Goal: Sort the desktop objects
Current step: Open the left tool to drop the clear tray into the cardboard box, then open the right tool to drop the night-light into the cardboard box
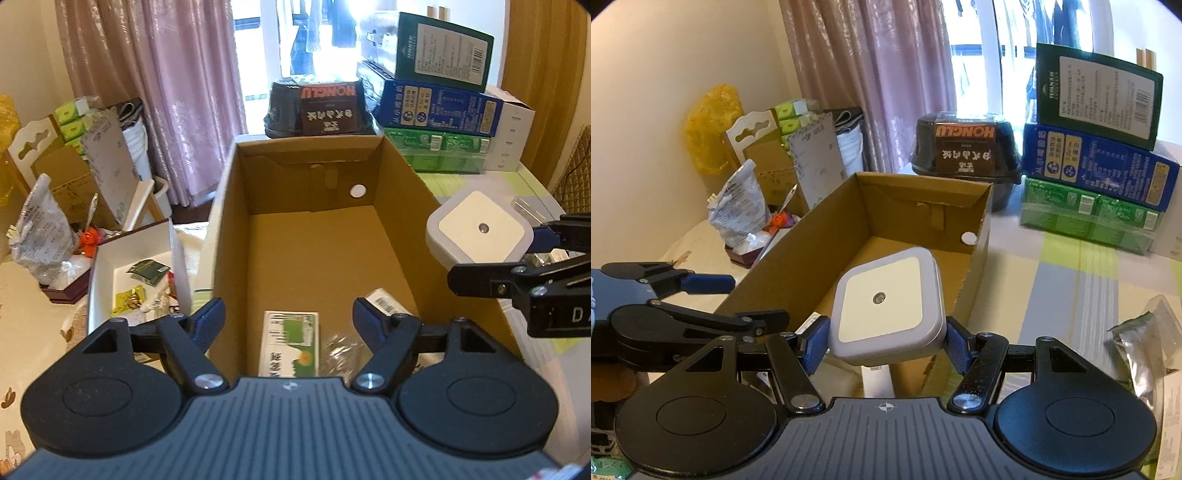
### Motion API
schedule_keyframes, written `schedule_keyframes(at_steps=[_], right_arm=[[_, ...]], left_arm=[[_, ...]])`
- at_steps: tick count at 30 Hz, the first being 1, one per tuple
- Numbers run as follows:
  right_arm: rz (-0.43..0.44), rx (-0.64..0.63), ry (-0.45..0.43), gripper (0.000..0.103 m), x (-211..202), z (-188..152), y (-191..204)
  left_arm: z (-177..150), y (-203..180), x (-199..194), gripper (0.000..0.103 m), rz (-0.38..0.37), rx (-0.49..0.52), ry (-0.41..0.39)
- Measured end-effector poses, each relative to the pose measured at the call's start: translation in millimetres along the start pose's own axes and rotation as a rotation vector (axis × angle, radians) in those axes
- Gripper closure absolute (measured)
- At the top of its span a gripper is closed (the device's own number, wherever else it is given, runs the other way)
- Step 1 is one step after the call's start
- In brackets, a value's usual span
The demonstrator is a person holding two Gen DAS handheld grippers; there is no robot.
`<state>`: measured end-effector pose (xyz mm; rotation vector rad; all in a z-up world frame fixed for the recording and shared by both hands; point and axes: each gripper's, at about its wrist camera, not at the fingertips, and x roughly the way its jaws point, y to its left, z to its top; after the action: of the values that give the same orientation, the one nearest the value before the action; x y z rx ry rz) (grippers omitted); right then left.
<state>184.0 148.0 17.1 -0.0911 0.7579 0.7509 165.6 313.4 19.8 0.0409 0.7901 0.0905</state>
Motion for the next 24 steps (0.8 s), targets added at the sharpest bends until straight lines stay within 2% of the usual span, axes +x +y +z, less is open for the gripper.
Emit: schedule_keyframes(at_steps=[10,12,14,20,24], right_arm=[[0.039,-0.001,0.008,0.041,9.6,-0.4,11.4],[0.058,0.012,0.000,0.037,9.1,1.0,10.3],[0.063,0.025,-0.024,0.025,5.3,2.4,8.2],[0.023,0.049,-0.065,0.023,-16.3,2.0,-5.3],[-0.006,0.067,-0.076,0.021,-37.7,-10.2,-17.8]], left_arm=[[-4.4,10.8,-17.2,0.031,0.012,-0.018,-0.024],[-5.2,11.7,-18.1,0.029,0.016,-0.020,-0.024],[-5.6,11.4,-18.9,0.028,0.021,-0.021,-0.025],[-9.5,8.4,-26.4,0.028,0.024,-0.029,-0.027],[-11.9,1.3,-38.3,0.026,0.019,-0.028,-0.035]])
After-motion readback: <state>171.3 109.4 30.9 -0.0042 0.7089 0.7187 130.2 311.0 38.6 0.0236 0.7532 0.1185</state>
